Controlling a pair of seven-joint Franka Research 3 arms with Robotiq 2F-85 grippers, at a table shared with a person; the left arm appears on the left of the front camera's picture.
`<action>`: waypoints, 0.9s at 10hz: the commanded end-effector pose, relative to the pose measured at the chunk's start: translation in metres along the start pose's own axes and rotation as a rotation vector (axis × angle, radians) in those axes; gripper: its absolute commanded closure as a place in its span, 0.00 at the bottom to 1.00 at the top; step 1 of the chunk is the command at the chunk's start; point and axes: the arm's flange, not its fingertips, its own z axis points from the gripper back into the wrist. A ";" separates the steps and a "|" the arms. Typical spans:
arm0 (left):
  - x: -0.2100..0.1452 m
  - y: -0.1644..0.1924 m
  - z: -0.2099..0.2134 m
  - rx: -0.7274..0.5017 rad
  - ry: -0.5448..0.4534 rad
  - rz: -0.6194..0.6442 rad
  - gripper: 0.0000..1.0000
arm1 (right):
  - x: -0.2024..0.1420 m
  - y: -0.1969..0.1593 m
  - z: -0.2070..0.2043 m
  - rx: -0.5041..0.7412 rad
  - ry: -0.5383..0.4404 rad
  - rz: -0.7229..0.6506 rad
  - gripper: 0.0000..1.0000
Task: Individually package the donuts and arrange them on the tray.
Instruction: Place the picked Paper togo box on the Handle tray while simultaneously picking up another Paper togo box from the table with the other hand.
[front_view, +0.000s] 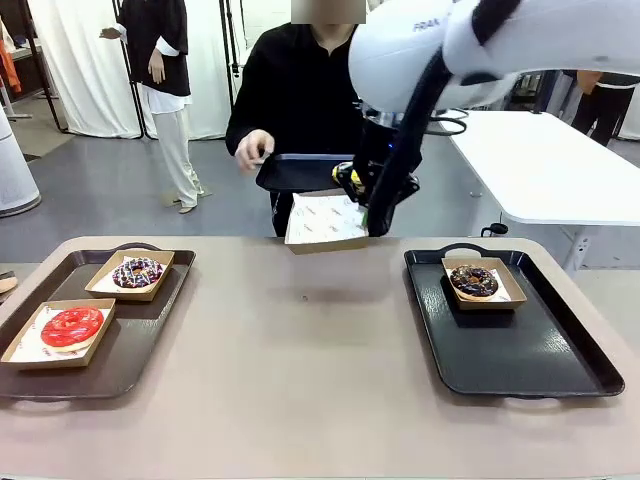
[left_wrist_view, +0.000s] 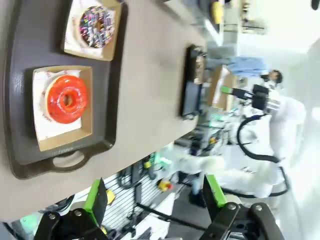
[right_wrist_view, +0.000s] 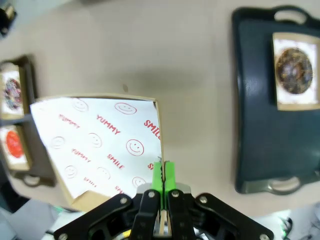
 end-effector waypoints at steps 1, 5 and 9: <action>0.012 0.021 0.020 -0.139 -0.054 -0.014 0.00 | 0.035 0.029 -0.006 -0.035 0.022 -0.035 1.00; 0.001 0.054 0.061 -0.204 -0.147 0.014 0.00 | 0.089 0.037 -0.026 -0.057 0.033 -0.028 1.00; -0.004 0.059 0.061 -0.180 -0.152 0.048 0.00 | 0.116 0.025 -0.042 -0.110 0.049 0.039 1.00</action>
